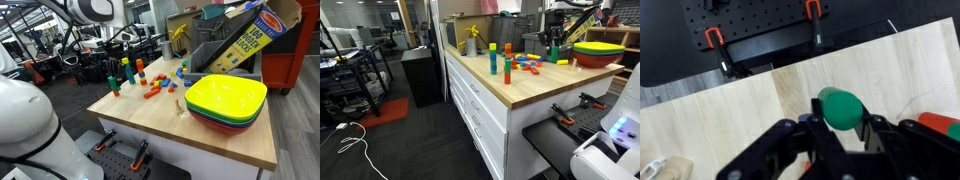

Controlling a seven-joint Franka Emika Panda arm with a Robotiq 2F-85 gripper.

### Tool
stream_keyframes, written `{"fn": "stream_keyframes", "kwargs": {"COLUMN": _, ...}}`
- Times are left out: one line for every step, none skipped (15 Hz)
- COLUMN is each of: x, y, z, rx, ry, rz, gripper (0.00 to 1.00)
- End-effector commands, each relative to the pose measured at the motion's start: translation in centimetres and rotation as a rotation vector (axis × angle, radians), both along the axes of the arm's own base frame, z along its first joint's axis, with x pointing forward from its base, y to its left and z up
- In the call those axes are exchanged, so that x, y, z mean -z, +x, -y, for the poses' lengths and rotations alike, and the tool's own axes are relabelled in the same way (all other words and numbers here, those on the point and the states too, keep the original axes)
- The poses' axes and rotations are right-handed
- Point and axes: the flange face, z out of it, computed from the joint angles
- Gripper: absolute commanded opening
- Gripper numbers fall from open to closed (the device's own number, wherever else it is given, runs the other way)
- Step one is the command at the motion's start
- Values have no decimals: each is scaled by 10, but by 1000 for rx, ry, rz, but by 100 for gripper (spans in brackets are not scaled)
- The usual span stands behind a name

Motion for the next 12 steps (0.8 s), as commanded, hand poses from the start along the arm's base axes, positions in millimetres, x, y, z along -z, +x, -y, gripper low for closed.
{"fn": "stream_keyframes", "kwargs": {"x": -27, "y": 4, "z": -23, "rx": 23, "ry": 18, "rz": 0, "gripper": 8}}
{"fn": "stream_keyframes", "kwargs": {"x": -32, "y": 5, "z": -30, "rx": 20, "ry": 21, "rz": 7, "gripper": 8}}
{"fn": "stream_keyframes", "kwargs": {"x": -36, "y": 6, "z": -36, "rx": 25, "ry": 16, "rz": 15, "gripper": 8}}
{"fn": "stream_keyframes", "kwargs": {"x": -41, "y": 7, "z": -43, "rx": 27, "ry": 14, "rz": 24, "gripper": 8}}
{"fn": "stream_keyframes", "kwargs": {"x": -44, "y": 8, "z": -49, "rx": 30, "ry": 11, "rz": 31, "gripper": 8}}
{"fn": "stream_keyframes", "kwargs": {"x": -46, "y": 10, "z": -55, "rx": 42, "ry": 6, "rz": 38, "gripper": 8}}
{"fn": "stream_keyframes", "kwargs": {"x": -48, "y": 12, "z": -60, "rx": 47, "ry": -1, "rz": 43, "gripper": 8}}
{"fn": "stream_keyframes", "kwargs": {"x": -50, "y": 14, "z": -65, "rx": 52, "ry": -10, "rz": 50, "gripper": 8}}
{"fn": "stream_keyframes", "kwargs": {"x": -51, "y": 16, "z": -68, "rx": 57, "ry": -21, "rz": 51, "gripper": 8}}
{"fn": "stream_keyframes", "kwargs": {"x": -53, "y": 20, "z": -72, "rx": 65, "ry": -30, "rz": 51, "gripper": 8}}
{"fn": "stream_keyframes", "kwargs": {"x": -54, "y": 23, "z": -75, "rx": 73, "ry": -38, "rz": 53, "gripper": 8}}
{"fn": "stream_keyframes", "kwargs": {"x": -54, "y": 25, "z": -78, "rx": 77, "ry": -42, "rz": 51, "gripper": 8}}
